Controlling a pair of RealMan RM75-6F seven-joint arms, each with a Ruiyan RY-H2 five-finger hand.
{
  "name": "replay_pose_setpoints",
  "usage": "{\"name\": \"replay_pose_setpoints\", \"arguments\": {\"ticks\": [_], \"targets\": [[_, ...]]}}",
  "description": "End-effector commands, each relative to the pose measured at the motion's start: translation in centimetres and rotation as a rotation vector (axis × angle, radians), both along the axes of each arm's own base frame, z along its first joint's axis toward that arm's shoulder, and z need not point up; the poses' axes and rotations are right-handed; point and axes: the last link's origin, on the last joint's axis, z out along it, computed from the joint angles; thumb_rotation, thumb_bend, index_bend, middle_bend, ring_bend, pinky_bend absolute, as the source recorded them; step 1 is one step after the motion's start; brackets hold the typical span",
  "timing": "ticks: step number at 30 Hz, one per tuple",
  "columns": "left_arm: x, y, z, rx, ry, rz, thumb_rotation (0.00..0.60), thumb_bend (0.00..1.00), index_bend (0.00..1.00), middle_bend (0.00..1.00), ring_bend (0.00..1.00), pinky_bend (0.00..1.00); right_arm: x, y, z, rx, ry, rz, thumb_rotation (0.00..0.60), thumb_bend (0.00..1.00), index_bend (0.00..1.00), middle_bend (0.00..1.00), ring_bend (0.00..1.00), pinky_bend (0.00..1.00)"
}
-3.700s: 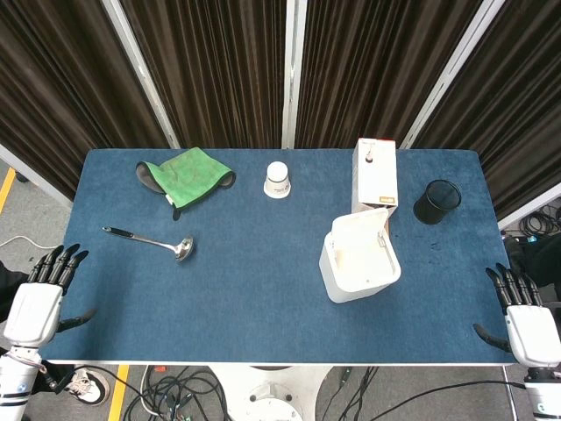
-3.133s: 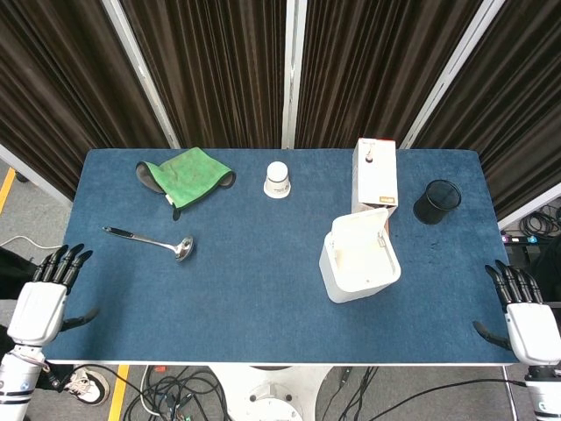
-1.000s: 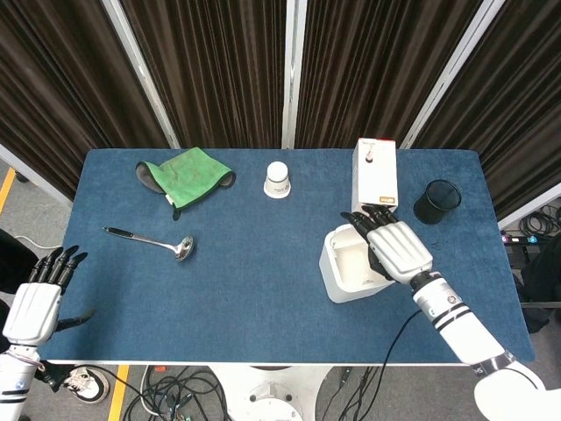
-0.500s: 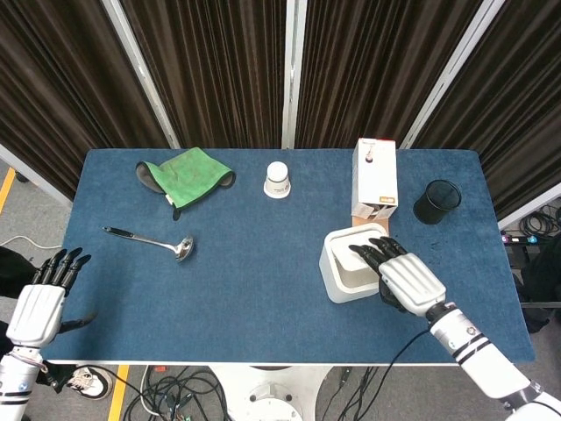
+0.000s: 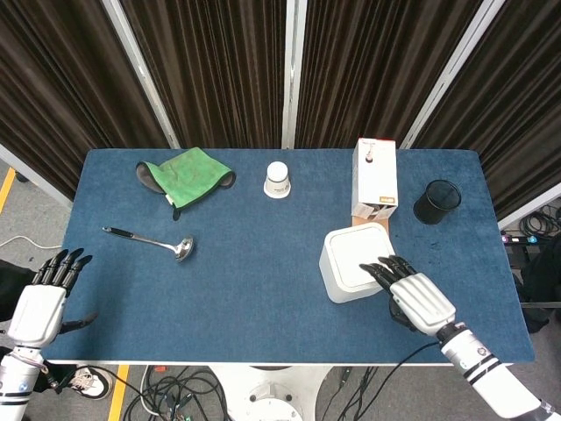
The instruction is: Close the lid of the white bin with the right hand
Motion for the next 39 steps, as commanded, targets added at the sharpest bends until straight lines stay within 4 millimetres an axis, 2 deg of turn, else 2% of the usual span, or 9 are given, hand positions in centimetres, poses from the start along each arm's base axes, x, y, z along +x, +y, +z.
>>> {"name": "replay_pose_setpoints", "arguments": {"ticks": [1, 9, 15, 20, 26, 29, 33, 35, 39], "targets": [[0.0, 0.0, 0.0, 0.0, 0.0, 0.002, 0.6, 0.0, 0.13, 0.07, 0.01, 0.12, -0.3, 0.0, -0.3, 0.008, -0.001, -0.007, 0.6, 1.0, 0.0, 0.14, 0.05, 0.02], [-0.1, 0.0, -0.1, 0.001, 0.0, 0.002, 0.6, 0.0, 0.13, 0.07, 0.01, 0.12, -0.8, 0.1, -0.9, 0.018, -0.008, -0.014, 0.6, 1.0, 0.0, 0.14, 0.05, 0.02], [-0.1, 0.0, -0.2, 0.005, -0.006, 0.003, 0.6, 0.0, 0.13, 0.07, 0.01, 0.12, -1.3, 1.3, 1.5, -0.152, -0.054, 0.082, 0.599, 0.9, 0.0, 0.07, 0.0, 0.0], [0.2, 0.0, -0.3, 0.003, -0.01, -0.002, 0.6, 0.0, 0.13, 0.07, 0.01, 0.12, -5.6, 3.8, 3.1, -0.271, -0.119, -0.02, 0.6, 0.86, 0.0, 0.06, 0.0, 0.0], [0.4, -0.1, 0.0, 0.006, -0.005, 0.0, 0.6, 0.0, 0.13, 0.07, 0.01, 0.12, -12.9, 6.2, 4.5, -0.382, -0.116, -0.209, 0.6, 0.8, 0.0, 0.06, 0.0, 0.0], [0.4, -0.1, 0.1, 0.012, -0.007, 0.002, 0.6, 0.0, 0.13, 0.07, 0.01, 0.12, -15.6, 6.7, 4.6, -0.45, -0.063, -0.256, 0.6, 0.59, 0.0, 0.03, 0.0, 0.0], [0.2, -0.2, -0.2, 0.011, -0.005, 0.004, 0.6, 0.0, 0.13, 0.07, 0.01, 0.12, -18.0, 6.6, 4.1, -0.56, 0.124, -0.242, 0.6, 0.12, 0.0, 0.0, 0.0, 0.0], [0.2, -0.2, -0.3, 0.01, -0.006, 0.004, 0.6, 0.0, 0.13, 0.07, 0.01, 0.12, -18.0, 6.5, 3.6, -0.566, 0.13, -0.254, 0.6, 0.04, 0.0, 0.0, 0.0, 0.0], [0.2, -0.1, -0.5, 0.01, -0.01, 0.003, 0.6, 0.0, 0.13, 0.07, 0.01, 0.12, -17.7, 6.1, 3.5, -0.602, 0.134, -0.228, 0.6, 0.01, 0.0, 0.0, 0.0, 0.0]]}}
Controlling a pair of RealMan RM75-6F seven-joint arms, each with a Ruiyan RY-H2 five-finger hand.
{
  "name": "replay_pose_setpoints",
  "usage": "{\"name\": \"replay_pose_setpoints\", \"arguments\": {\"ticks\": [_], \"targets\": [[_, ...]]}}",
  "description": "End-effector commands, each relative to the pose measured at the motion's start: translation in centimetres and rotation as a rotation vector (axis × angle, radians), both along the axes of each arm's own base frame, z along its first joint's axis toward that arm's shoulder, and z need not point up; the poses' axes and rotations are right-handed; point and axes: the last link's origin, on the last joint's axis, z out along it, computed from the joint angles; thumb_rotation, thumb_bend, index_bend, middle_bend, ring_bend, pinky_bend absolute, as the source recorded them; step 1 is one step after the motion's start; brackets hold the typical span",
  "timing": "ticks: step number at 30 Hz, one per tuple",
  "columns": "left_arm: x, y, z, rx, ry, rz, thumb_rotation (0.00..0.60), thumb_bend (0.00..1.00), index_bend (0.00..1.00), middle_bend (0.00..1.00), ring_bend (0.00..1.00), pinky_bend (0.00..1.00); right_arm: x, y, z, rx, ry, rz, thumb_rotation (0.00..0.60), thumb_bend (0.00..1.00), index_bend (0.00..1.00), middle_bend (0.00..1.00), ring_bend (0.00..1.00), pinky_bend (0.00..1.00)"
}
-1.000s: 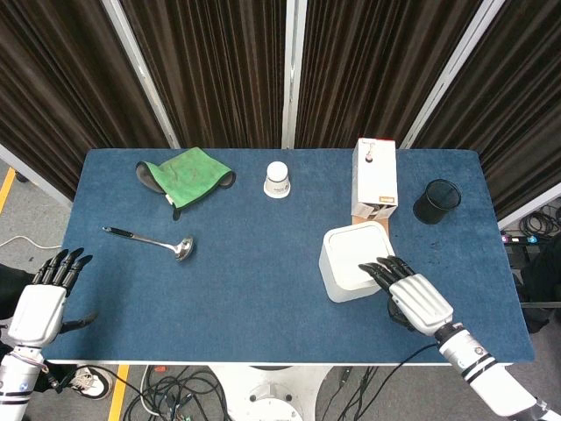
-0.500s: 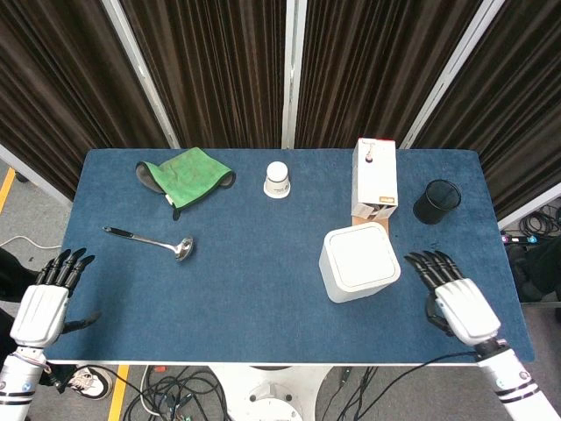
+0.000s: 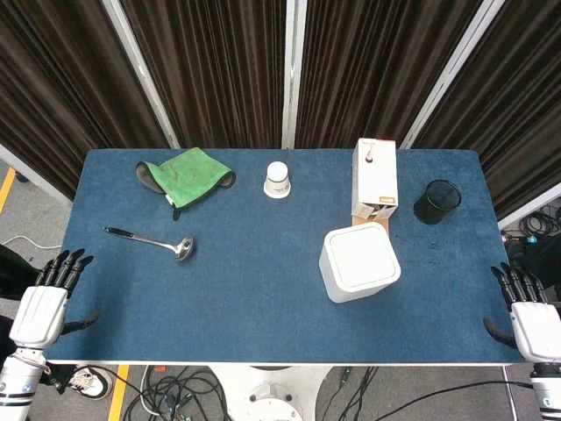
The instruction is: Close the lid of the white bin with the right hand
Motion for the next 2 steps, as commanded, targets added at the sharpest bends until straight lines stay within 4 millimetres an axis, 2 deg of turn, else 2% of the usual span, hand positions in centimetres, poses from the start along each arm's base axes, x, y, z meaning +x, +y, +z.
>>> {"name": "replay_pose_setpoints", "arguments": {"ticks": [1, 2], "targets": [[-0.04, 0.05, -0.06, -0.002, 0.001, 0.0, 0.6, 0.0, 0.13, 0.07, 0.01, 0.12, -0.04, -0.03, -0.16, -0.053, 0.012, 0.013, 0.6, 0.01, 0.0, 0.0, 0.0, 0.0], [-0.04, 0.07, -0.05, -0.003, 0.001, 0.0, 0.6, 0.0, 0.13, 0.07, 0.01, 0.12, -0.02, 0.0, -0.19, -0.057, 0.007, 0.018, 0.6, 0.01, 0.0, 0.0, 0.0, 0.0]]}}
